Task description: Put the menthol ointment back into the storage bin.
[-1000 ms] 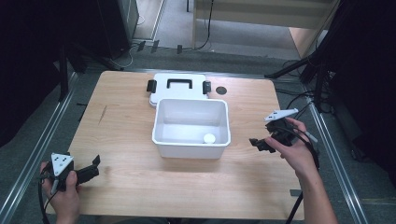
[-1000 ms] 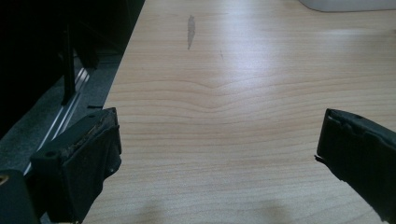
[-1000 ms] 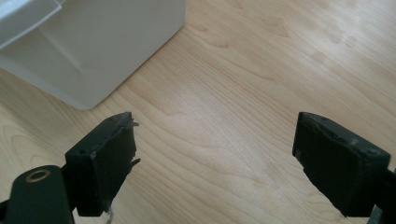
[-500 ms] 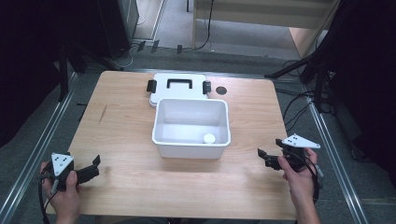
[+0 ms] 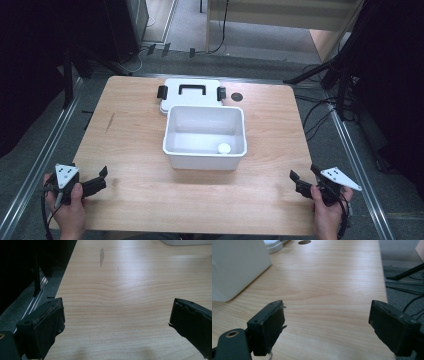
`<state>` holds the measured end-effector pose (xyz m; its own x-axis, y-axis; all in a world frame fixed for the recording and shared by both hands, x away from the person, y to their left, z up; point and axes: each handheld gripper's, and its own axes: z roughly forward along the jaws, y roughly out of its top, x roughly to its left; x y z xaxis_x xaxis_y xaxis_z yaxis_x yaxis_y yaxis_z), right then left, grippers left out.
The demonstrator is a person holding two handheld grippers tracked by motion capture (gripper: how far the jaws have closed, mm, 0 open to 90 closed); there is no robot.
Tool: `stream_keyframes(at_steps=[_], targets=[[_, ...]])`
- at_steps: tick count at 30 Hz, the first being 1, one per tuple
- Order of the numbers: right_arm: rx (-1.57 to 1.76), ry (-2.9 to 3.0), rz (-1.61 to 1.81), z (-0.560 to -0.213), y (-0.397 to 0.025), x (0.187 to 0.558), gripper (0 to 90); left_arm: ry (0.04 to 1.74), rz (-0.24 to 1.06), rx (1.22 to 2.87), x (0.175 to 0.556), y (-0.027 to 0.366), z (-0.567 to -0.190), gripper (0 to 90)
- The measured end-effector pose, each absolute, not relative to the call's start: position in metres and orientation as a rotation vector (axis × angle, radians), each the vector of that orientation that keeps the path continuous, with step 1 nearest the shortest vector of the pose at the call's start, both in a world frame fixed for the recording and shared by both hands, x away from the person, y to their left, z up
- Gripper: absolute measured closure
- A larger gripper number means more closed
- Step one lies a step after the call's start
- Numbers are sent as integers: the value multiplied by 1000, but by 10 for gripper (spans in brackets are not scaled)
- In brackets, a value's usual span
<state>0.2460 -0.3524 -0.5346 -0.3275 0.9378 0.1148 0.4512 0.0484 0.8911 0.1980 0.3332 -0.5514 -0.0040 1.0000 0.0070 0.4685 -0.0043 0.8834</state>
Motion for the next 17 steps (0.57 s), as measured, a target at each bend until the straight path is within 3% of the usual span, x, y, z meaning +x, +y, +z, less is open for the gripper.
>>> stream_keyframes(at_steps=[17], targets=[[1423,1794,1185,-546,-356,230,135,1563,944,1567,198,333,-551,2]])
